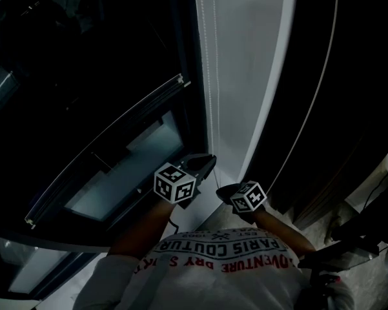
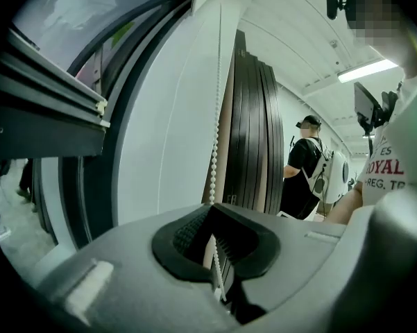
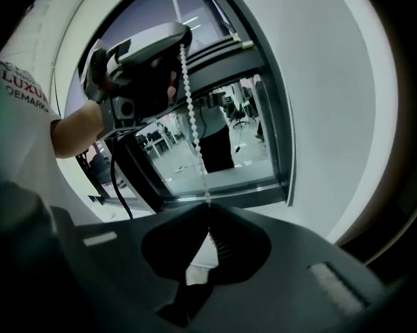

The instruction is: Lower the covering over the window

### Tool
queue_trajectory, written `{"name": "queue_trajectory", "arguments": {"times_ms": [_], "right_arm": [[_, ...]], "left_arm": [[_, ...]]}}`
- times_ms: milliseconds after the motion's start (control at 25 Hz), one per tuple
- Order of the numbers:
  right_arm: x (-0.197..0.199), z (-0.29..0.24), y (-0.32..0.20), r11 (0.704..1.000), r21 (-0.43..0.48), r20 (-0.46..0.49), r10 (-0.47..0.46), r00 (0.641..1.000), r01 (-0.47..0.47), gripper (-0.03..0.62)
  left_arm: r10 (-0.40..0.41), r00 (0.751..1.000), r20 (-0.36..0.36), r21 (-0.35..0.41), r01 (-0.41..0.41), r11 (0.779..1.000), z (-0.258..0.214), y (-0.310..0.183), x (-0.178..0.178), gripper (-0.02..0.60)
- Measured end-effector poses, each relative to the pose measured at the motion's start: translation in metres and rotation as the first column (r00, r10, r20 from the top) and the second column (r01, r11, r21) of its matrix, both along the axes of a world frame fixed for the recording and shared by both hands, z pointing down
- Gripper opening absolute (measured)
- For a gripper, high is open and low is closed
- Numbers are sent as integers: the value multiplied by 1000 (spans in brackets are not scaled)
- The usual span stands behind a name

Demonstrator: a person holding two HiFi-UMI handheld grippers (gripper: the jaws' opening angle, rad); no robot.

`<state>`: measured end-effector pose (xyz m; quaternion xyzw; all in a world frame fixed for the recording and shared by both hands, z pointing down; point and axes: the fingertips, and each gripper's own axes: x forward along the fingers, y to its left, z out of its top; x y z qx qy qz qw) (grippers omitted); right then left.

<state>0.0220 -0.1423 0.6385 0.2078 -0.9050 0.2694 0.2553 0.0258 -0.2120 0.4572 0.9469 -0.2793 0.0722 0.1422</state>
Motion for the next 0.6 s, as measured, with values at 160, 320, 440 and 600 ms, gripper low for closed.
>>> {"name": "queue_trajectory", "arguments": {"times_ms": [160,320,440,600], "right_arm": [[12,18,5,999,-44,-11,10,1000,-10,11],[18,15,1,1000,-23,-17,-8,1000,7,12],[19,13,0,999,-9,-2,-39,999,39,26],[26,-14,-13,997,49,37,-57,998,55,98]], "left_arm": [[0,1000,8,-28,0,1000,20,6,2,6],[-17,1000,3,-27,18,999,21,4,3,6],[-28,1000,4,-20,28,999,22,3,5,6],[-59,998,2,-5,59,998,21,-1,3,6]]}}
